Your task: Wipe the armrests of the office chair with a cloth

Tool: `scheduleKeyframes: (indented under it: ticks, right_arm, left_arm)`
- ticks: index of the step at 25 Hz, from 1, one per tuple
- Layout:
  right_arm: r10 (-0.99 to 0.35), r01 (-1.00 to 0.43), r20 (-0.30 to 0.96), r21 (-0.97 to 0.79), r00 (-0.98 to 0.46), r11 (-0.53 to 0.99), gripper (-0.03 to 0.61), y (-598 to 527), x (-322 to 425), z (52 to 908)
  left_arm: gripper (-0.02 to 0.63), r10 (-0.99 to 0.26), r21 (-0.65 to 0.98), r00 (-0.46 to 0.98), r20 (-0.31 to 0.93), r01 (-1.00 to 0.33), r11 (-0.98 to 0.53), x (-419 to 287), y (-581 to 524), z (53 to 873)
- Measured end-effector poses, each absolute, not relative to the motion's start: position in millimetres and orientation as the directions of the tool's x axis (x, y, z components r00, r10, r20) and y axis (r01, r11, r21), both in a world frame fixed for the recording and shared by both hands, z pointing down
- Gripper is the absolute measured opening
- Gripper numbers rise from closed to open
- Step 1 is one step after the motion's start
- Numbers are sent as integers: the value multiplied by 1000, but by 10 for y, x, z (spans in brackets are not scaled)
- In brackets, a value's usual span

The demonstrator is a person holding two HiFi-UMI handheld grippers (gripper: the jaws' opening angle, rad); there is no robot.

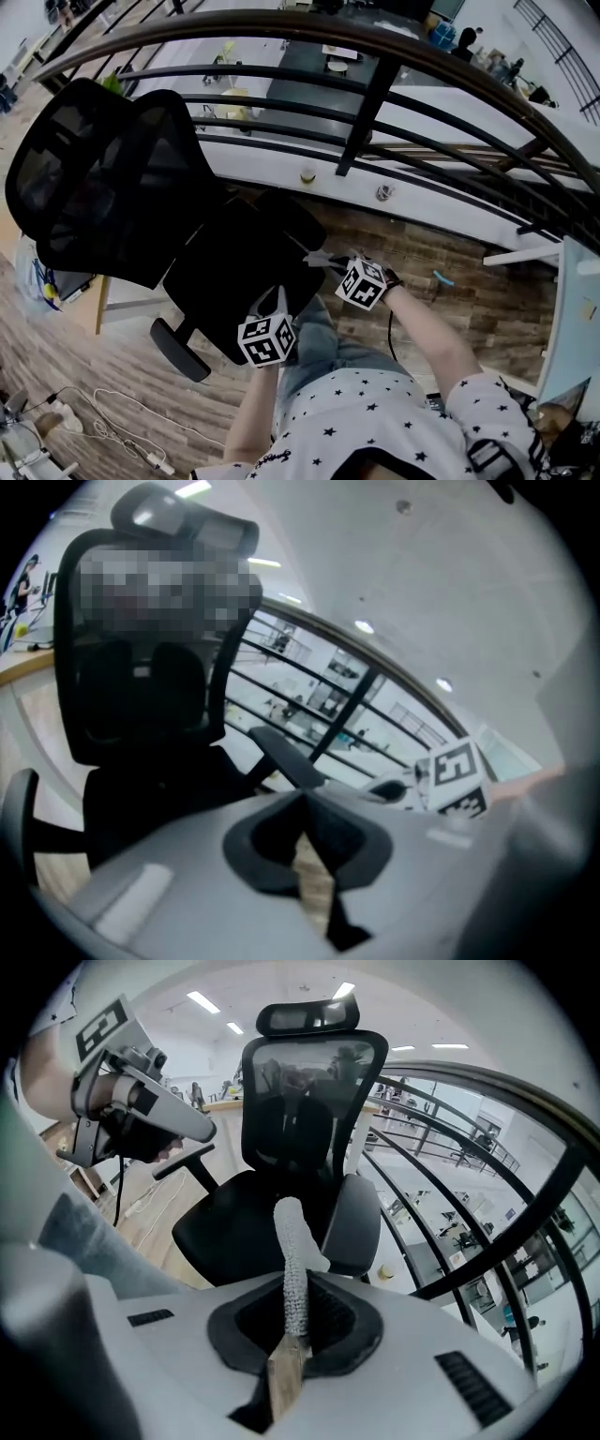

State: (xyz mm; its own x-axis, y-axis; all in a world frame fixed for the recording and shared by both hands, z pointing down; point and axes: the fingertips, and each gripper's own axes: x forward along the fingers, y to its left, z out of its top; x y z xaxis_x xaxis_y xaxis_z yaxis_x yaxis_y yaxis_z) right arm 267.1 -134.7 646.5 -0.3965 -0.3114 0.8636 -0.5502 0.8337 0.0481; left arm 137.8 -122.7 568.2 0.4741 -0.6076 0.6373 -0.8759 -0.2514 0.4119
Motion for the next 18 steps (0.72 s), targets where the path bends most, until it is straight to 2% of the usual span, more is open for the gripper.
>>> scheduleKeyframes:
  ticks: [18]
  right_arm:
    - [-538, -752, 725, 42, -430, 658, 26, -826, 2648, 5610]
  left_arm:
    - [8, -613, 393, 501, 610, -864, -315, 1515, -644, 5382]
